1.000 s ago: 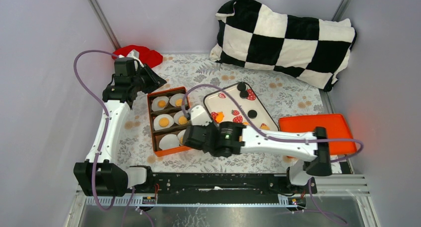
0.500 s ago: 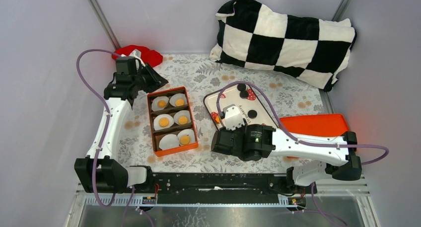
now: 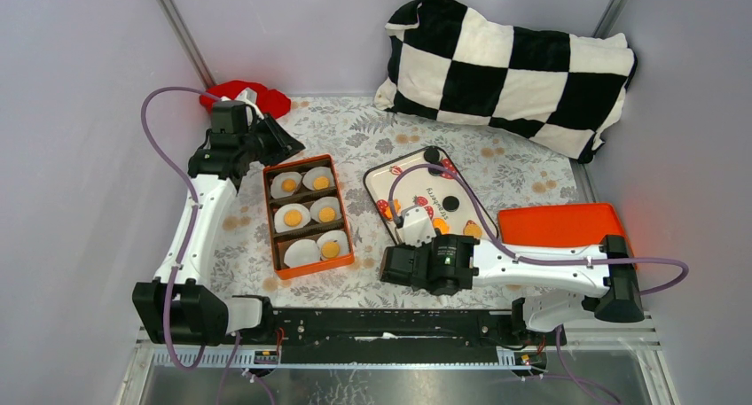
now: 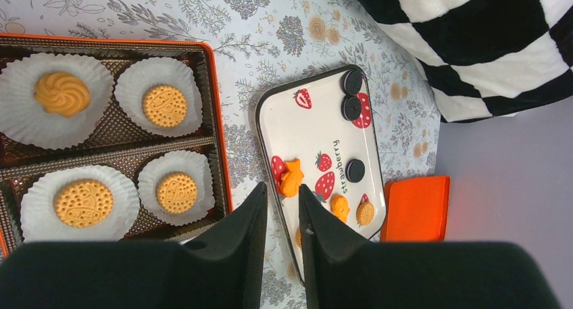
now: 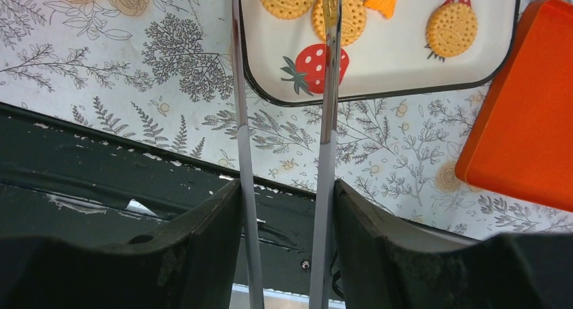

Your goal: Pack the cookies

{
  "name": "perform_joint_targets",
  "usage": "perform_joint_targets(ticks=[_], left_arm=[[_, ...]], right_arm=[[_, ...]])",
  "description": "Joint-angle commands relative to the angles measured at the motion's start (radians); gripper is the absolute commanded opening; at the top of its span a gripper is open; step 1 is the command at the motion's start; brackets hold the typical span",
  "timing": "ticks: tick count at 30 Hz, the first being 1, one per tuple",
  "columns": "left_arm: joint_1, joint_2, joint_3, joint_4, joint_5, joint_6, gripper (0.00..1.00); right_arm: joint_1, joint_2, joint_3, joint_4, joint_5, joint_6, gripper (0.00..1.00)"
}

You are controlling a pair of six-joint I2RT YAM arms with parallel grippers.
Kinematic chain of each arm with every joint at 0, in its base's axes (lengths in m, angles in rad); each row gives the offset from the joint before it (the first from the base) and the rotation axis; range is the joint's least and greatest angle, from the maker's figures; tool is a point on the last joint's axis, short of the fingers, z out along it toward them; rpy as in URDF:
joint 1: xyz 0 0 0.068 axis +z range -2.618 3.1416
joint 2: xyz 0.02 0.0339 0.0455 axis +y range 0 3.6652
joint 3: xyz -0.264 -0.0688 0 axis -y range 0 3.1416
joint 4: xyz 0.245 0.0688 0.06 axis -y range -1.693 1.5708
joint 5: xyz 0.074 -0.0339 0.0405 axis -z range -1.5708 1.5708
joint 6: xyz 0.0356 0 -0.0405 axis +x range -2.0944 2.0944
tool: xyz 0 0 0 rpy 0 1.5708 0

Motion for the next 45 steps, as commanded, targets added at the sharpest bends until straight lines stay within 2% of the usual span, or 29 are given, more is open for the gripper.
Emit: perform_joint_targets(ticks=[1, 17, 19, 24, 35, 42, 43, 45], left_arm=[[-0.003, -0.023, -0.009, 0.027, 0.012, -0.002, 0.28], [-0.003, -0.039, -0.033, 0.028, 0.011, 0.007, 0.28], [-0.003, -0.039, -0.037, 0.03, 0.015, 0.007, 0.28], [-0.003, -0.044, -0.049, 0.033, 0.027, 0.007, 0.28], [-0.003, -0.062, -0.095, 0.051, 0.039, 0.003, 0.28], [-0.003, -0.069, -0.111, 0.05, 0.038, 0.001, 0.28], [-0.003, -0.068, -0.113, 0.05, 0.039, 0.001, 0.28], [-0.003, -0.069, -0.115, 0.051, 0.039, 0.002, 0.28]], right_arm=[[-0.002, -0.022, -0.03, 0.079, 0.006, 0.025, 0.57], [-0.035, 0.008, -0.093, 0.122, 0.022, 0.034, 0.59], [-0.035, 0.017, -0.102, 0.126, 0.015, 0.026, 0.62], [-0.033, 0.059, -0.135, 0.169, -0.104, -0.046, 0.64], [-0.018, 0.162, -0.251, 0.472, -0.31, -0.131, 0.62], [-0.018, 0.238, -0.278, 0.519, -0.301, -0.137, 0.5], [-0.018, 0.251, -0.282, 0.527, -0.297, -0.137, 0.42], [-0.018, 0.28, -0.274, 0.516, -0.282, -0.13, 0.15]])
